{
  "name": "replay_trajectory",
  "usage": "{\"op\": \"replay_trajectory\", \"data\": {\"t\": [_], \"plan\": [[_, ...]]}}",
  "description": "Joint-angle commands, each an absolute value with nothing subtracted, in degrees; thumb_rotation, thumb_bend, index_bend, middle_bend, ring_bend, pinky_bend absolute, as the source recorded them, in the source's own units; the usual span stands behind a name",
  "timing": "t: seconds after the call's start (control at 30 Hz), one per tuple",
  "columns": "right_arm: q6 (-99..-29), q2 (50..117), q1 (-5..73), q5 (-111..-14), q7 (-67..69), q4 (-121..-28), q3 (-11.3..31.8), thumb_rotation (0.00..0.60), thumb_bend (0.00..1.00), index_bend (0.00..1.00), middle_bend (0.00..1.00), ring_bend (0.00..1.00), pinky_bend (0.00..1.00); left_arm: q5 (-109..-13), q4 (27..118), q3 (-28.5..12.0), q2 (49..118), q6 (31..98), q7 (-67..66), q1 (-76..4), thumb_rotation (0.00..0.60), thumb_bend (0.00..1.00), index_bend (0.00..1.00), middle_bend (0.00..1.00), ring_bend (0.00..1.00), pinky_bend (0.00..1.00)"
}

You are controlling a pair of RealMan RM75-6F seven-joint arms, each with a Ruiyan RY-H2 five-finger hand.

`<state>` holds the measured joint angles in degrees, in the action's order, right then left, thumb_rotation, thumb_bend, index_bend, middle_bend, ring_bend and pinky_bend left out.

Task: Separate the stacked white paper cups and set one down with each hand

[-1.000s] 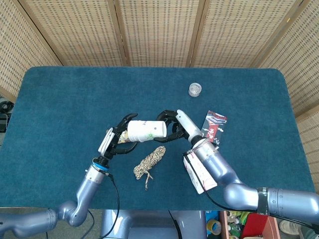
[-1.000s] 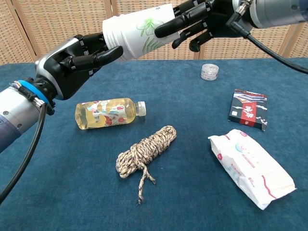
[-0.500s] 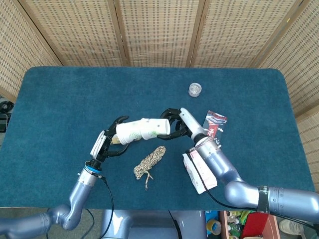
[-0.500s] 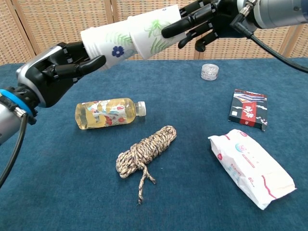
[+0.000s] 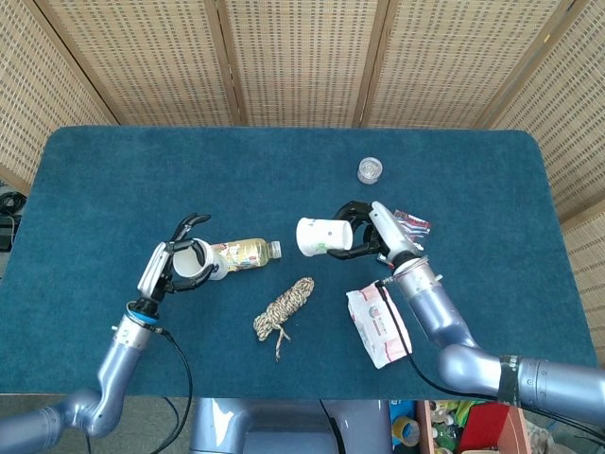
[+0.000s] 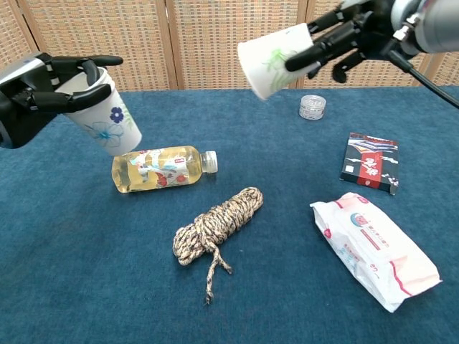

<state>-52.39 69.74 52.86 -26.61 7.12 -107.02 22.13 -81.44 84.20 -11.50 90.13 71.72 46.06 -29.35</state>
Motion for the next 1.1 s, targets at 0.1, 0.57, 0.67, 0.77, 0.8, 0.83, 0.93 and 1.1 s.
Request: {"op": "replay_trajectory", "data": {"t": [0.1,0.57,0.67,0.77,0.8,0.83,0.93,1.1], "plan": [[-57.1,70.1,50.5,-29.8,2.4,-104.5,18.3,0.600,0.27,0.73,0.64,0.53,0.77,-77.5,86.9,-12.8,84.6,69.4,34.6,-29.3,0.600,0.52,0.67,0.17,0.00,0.00],[-68.4,75.5,44.1,-40.0,-11.9,-92.3,8.4,0.600,0.27,0.73,0.63,0.53,0.77,-71.1,92.5,-8.9,75.3,64.8,8.4,-28.2,0.600,0.52,0.67,0.17,0.00,0.00],[-69.2,76.9,42.7,-41.9,-12.6,-90.0,7.8,0.600,0.27,0.73,0.61,0.53,0.77,-71.4,91.8,-8.4,75.7,66.3,5.7,-27.6,0.600,0.52,0.66,0.14,0.00,0.00],[-68.8,77.9,41.5,-43.2,-13.0,-88.1,7.3,0.600,0.27,0.70,0.53,0.46,0.72,-71.6,90.5,-7.9,76.4,66.8,3.6,-27.3,0.600,0.52,0.50,0.04,0.00,0.00],[-68.2,78.0,41.1,-43.5,-12.8,-87.8,7.1,0.600,0.27,0.67,0.48,0.41,0.69,-71.5,90.0,-7.7,76.6,66.9,3.0,-27.1,0.600,0.52,0.42,0.01,0.00,0.00],[-67.9,78.1,40.8,-44.0,-12.6,-87.5,7.1,0.600,0.27,0.63,0.41,0.34,0.65,-71.5,89.7,-7.6,76.9,66.9,2.8,-27.0,0.600,0.51,0.37,0.00,0.00,0.00],[-67.6,78.9,39.3,-45.6,-11.3,-86.1,6.8,0.600,0.27,0.54,0.27,0.20,0.54,-71.5,88.6,-7.1,77.6,66.8,1.7,-26.8,0.600,0.49,0.24,0.00,0.00,0.00],[-67.1,79.8,37.0,-48.9,-9.6,-84.4,6.3,0.600,0.22,0.37,0.06,0.01,0.34,-71.3,87.4,-6.0,79.0,67.3,-1.6,-26.0,0.600,0.34,0.07,0.00,0.00,0.00]]}}
